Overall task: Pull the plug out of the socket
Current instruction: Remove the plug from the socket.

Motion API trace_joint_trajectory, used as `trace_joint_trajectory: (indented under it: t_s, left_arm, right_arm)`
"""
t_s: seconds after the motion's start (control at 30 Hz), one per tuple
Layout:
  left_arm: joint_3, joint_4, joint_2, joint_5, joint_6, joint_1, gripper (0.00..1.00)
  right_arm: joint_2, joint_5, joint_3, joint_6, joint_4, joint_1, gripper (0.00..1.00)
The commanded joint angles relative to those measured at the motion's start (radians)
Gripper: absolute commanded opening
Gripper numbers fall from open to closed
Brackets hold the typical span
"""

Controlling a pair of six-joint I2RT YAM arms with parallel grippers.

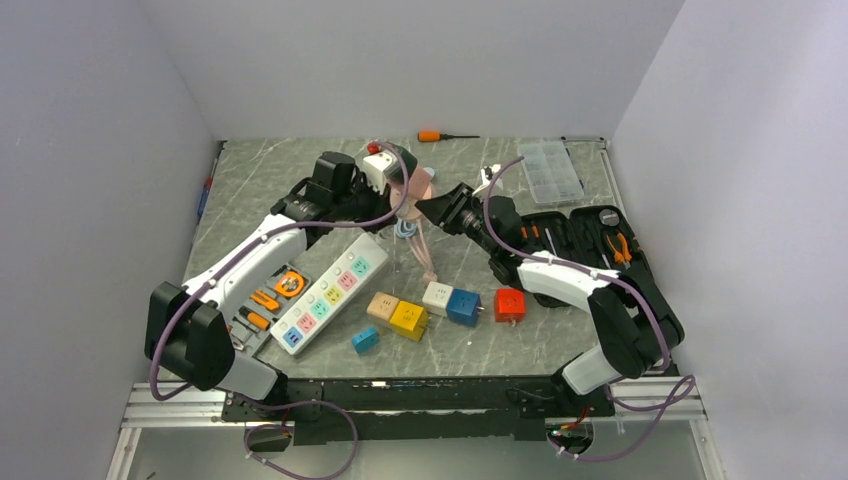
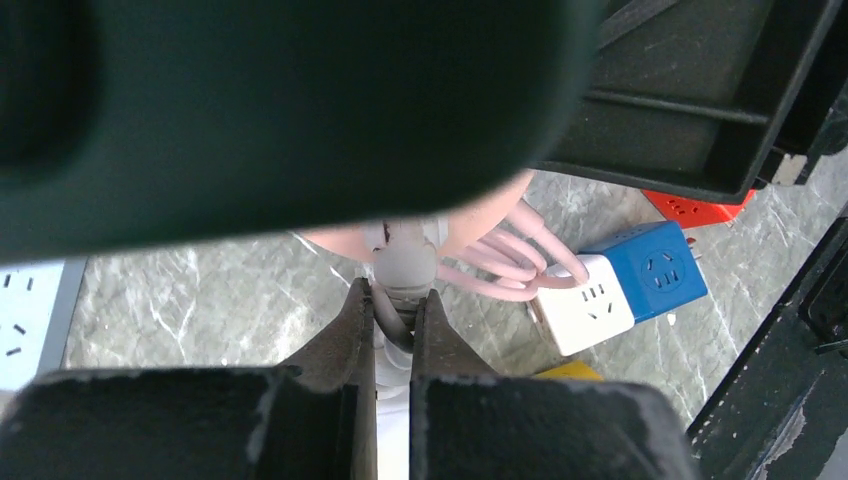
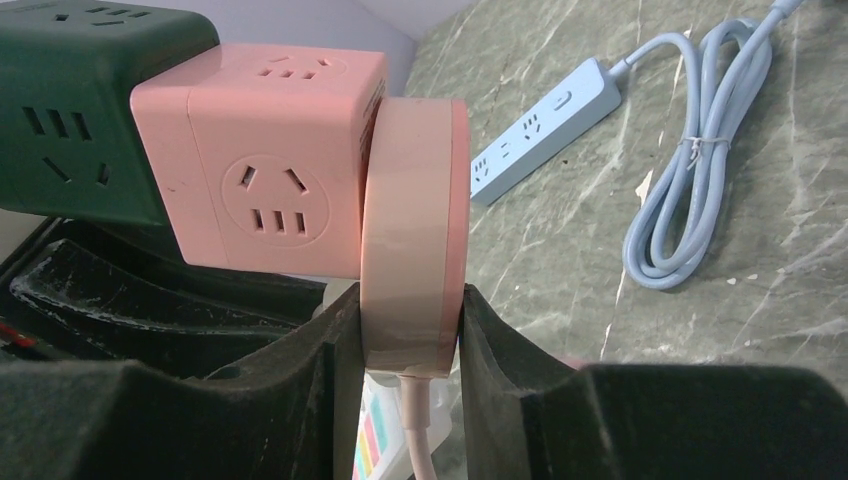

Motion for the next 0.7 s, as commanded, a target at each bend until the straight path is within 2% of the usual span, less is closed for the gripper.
trace_joint_trajectory:
  t_s: [0.0, 0.37, 0.67]
  left_arm:
    - [0.020, 0.013, -0.101, 0.025, -0.056, 0.005, 0.00]
    - [0.059, 0.058, -0.118, 0.093, -0.131, 0.006, 0.00]
    - [0.006, 0.054, -0.199, 0.172, -0.146, 0.058, 0.00]
  right_arm:
    - [-0.034, 0.248, 0.052, -0.118, -0.049, 0.009, 0.00]
    - [0.065, 0.424, 0.097, -0.124, -0.231, 0.048, 0.00]
    - [0.073, 0.480, 0.056, -0.140, -0.211, 0.035, 0.00]
